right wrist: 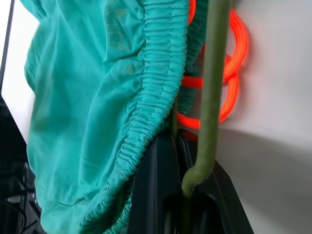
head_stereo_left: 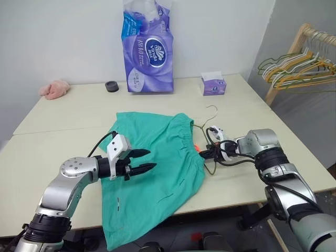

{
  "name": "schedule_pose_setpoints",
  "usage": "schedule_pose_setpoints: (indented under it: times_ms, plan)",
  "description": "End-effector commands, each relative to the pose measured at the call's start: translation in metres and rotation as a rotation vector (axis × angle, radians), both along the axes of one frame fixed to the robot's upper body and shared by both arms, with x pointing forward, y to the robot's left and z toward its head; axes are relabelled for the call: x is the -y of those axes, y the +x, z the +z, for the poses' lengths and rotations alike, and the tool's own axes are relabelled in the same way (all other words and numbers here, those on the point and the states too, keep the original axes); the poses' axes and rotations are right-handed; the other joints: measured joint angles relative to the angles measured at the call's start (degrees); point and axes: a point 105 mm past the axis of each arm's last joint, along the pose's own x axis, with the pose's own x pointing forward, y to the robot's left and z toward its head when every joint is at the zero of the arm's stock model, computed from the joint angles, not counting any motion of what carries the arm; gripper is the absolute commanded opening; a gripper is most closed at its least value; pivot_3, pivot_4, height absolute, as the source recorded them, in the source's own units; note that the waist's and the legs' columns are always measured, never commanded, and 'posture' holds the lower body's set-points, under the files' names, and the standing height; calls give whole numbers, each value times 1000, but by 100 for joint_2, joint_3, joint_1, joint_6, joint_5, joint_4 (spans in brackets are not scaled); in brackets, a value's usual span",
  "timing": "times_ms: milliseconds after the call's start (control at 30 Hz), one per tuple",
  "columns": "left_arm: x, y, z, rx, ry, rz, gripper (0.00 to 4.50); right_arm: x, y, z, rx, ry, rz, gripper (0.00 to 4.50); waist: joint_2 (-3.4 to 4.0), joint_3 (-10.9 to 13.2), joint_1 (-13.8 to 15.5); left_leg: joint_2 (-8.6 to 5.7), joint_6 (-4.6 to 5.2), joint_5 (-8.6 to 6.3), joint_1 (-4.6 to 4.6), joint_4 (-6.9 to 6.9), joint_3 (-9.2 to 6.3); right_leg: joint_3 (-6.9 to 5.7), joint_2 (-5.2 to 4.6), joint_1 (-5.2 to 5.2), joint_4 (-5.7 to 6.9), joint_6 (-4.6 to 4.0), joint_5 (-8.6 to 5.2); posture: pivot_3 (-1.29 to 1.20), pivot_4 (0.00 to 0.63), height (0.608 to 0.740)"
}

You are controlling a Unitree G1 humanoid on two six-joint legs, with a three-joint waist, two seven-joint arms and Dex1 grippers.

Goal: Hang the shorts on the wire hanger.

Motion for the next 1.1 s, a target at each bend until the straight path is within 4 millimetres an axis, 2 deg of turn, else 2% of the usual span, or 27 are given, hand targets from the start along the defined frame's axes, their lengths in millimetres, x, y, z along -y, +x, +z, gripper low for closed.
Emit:
schedule_pose_setpoints:
  times_ms: [33, 133, 233, 367, 467, 533, 633, 800, 933, 1100]
  plan:
    - [-12, 21, 25, 77, -76, 126, 2965, -8, 14, 44, 236, 44, 45, 0, 0, 0, -2, 0, 0, 0, 0, 0, -1, 0, 0, -2, 2, 0, 0, -54, 0, 740]
    - [-17, 30, 37, 104, -108, 174, 3639, -11, 10, 48, 372, -18, 101, 0, -4, -2, -13, 0, 0, 0, -5, 3, -13, -3, -1, -6, 4, 0, 0, -60, 0, 740]
    - [-25, 44, 61, 182, -146, 243, 4479, -18, 5, 47, 539, -95, 157, 0, -7, -4, -19, -2, -3, -2, -5, 5, -22, -6, -4, -5, 3, 0, 0, -67, 0, 740]
    - [-35, 55, 84, 243, -182, 298, 4479, -26, 3, 47, 654, -144, 184, 0, -7, -4, -38, -2, -9, -2, -7, 8, -25, -6, -3, -10, 5, 0, 0, -70, 0, 740]
    - [-34, 50, 118, 295, -136, 181, 4479, -33, -2, 47, 802, -243, 291, 0, -7, -4, -55, -3, -31, 2, -23, 21, -23, -5, -3, -33, 24, 0, 0, -74, 0, 740]
    - [-37, 48, 125, 314, -47, 119, 4479, -35, -5, 46, 871, -291, 352, 0, -9, -4, -85, -3, -45, 0, -78, 55, -28, -11, 0, -87, 62, 0, -1, -72, 0, 740]
    - [-47, 51, 121, 325, 119, 65, 4479, -38, -9, 50, 989, -338, 433, 0, -8, -4, -93, -5, -48, 0, -79, 54, -30, -13, 0, -88, 63, -1, -1, -75, 0, 740]
    - [-54, 57, 113, 339, 286, -15, 4479, -45, -14, 56, 1110, -370, 512, 0, -5, -2, -100, -3, -47, 0, -80, 55, -32, -19, 4, -86, 61, -2, -2, -83, 0, 740]
    - [-48, 50, 90, 277, 407, -166, 4479, -50, -20, 61, 1184, -386, 566, 0, -6, -2, -145, -3, -47, 0, -80, 54, -32, -18, 4, -87, 62, -2, -2, -87, 0, 740]
    - [-37, 57, 79, 289, 408, -197, 4479, -55, -24, 66, 1244, -392, 607, 0, -6, -2, -161, -3, -47, 0, -80, 55, -44, -25, 5, -84, 64, -3, -3, -96, 0, 740]
